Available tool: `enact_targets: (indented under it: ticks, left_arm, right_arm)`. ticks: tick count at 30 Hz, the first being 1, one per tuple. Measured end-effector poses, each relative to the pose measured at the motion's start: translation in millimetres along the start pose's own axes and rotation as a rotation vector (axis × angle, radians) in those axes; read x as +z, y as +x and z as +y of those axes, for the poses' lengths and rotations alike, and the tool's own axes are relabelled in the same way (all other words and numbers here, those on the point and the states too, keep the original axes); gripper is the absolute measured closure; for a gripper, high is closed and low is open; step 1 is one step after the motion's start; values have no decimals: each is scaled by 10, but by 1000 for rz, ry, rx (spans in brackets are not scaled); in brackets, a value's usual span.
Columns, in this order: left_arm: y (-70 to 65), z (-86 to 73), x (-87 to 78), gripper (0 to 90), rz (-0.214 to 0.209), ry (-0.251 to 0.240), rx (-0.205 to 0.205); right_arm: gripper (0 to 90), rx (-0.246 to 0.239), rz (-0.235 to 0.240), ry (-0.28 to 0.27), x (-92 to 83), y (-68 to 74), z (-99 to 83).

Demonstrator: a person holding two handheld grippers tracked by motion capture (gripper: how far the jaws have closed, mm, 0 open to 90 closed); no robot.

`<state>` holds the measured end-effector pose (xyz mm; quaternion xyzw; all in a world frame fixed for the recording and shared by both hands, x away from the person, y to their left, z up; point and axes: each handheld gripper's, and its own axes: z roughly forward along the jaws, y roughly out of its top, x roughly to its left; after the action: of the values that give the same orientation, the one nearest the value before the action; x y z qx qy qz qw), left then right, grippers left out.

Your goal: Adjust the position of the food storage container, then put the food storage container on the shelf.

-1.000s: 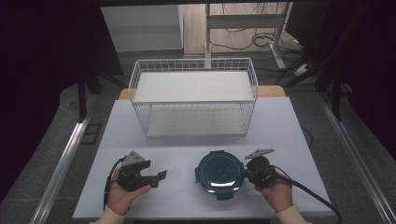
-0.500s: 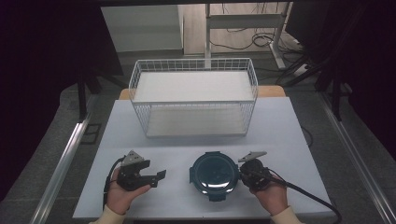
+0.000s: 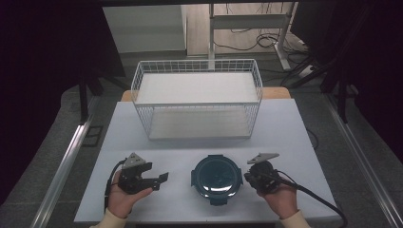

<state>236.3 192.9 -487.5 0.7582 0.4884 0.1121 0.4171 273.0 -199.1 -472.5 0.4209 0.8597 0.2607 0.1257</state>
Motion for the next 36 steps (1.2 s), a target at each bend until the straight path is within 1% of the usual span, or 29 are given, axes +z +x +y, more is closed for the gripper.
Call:
enact_targets:
  ticks: [2, 3, 5, 6, 8, 9, 10, 11, 12, 13, 14, 15, 16, 17, 18, 20, 25, 28, 32, 35, 36]
  left_arm:
    - [0, 3, -7, 217, -4, -3, -6]
    - [-3, 6, -13, 216, -8, -6, -9]
    - [-14, 14, -23, 215, -19, -9, -19]
    - [-18, 17, -26, 214, -27, -11, -25]
    - [-24, 26, -38, 211, -41, -11, -37]
    - [-30, 28, -40, 210, -44, -15, -43]
    - [-35, 31, -45, 207, -43, -15, -50]
    - [-39, 33, -49, 193, -42, -15, -58]
    - [-45, 36, -53, 193, -44, -16, -64]
    - [-52, 39, -59, 191, -48, -17, -68]
    - [-62, 41, -62, 189, -54, -19, -72]
    - [-72, 47, -67, 177, -57, -16, -75]
    - [-77, 53, -69, 177, -66, -14, -79]
    - [-90, 62, -69, 172, -84, -16, -93]
    - [-95, 67, -67, 170, -96, -17, -99]
    - [-107, 73, -60, 167, -113, -11, -105]
    - [-166, 77, -39, 161, -141, 1, -105]
    - [-188, 87, -38, 139, -171, 8, -128]
    - [-223, 96, -7, 122, -168, 28, -143]
    - [-246, 99, 39, 119, -191, 42, -153]
    - [-253, 102, 56, 119, -197, 47, -158]
  right_arm:
    - [896, 31, 4, -40, -72, -95, -26]
    - [890, 42, 4, -50, -96, -129, -39]
    - [761, 70, 11, -90, -146, -206, -86]
    - [639, 95, 35, -121, -167, -254, -122]
    - [466, 130, 71, -148, -194, -314, -171]
    - [409, 148, 104, -172, -207, -345, -200]
    - [374, 170, 137, -198, -221, -377, -230]
    - [319, 230, 196, -228, -222, -441, -263]
    - [319, 230, 196, -228, -222, -441, -263]
    - [300, 248, 223, -235, -216, -462, -265]
    - [284, 250, 227, -238, -214, -464, -258]
    - [244, 228, 230, -246, -220, -435, -237]
    - [244, 228, 230, -246, -220, -435, -237]
    - [225, 220, 234, -247, -226, -415, -228]
    - [207, 204, 231, -246, -226, -388, -218]
    - [196, 194, 239, -237, -213, -366, -216]
    - [194, 206, 261, -227, -187, -356, -217]
    - [191, 213, 265, -224, -176, -334, -208]
    - [184, 218, 280, -216, -156, -307, -199]
    - [178, 227, 301, -210, -116, -275, -183]
    - [178, 227, 301, -210, -116, -275, -183]
